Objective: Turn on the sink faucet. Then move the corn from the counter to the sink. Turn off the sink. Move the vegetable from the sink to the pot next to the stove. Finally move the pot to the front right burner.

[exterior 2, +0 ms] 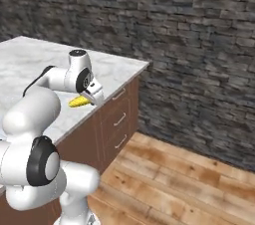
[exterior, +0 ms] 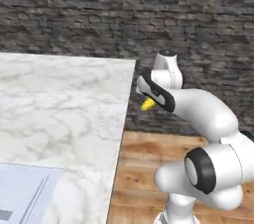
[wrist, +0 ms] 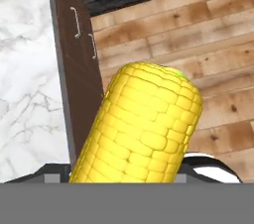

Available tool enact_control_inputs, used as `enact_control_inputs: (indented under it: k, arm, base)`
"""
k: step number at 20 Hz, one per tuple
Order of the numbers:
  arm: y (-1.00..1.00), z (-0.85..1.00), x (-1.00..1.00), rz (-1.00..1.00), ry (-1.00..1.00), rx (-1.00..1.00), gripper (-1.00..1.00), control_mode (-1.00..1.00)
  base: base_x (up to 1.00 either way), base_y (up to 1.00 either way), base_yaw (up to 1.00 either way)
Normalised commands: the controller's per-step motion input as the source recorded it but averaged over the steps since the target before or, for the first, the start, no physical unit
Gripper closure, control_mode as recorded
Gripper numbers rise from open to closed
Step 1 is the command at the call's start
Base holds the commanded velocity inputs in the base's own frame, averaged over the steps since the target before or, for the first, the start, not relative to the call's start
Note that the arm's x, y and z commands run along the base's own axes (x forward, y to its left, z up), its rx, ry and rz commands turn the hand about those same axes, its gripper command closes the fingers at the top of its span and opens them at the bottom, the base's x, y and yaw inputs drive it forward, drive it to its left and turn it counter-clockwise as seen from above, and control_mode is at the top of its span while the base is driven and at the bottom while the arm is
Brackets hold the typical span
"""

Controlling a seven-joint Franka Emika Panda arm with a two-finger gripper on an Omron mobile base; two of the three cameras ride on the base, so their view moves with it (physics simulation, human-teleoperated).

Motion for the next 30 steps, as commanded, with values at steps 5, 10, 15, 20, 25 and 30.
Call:
enact_control_inputs:
  k: [5,10,15,20,25,30]
  arm:
    - [0.00,0.00,0.00,0.00,0.00,0.00,1.00,1.00]
    - [0.00,0.00,0.00,0.00,0.00,0.00,1.00,1.00]
    - [0.00,0.00,0.00,0.00,0.00,0.00,1.00,1.00]
    - [0.00,0.00,0.00,0.00,0.00,0.00,1.00,1.00]
    - [0.00,0.00,0.00,0.00,0.00,0.00,1.00,1.00]
    - [0.00,0.00,0.00,0.00,0.00,0.00,1.00,1.00]
  base:
    - [0.00,-0.42,-0.58]
    - [0.00,-0.37,-0.58]
    - [0.00,-0.34,-0.58]
    - [0.00,-0.36,-0.58]
    - [0.00,-0.40,-0.57]
    - [0.00,-0.41,-0.57]
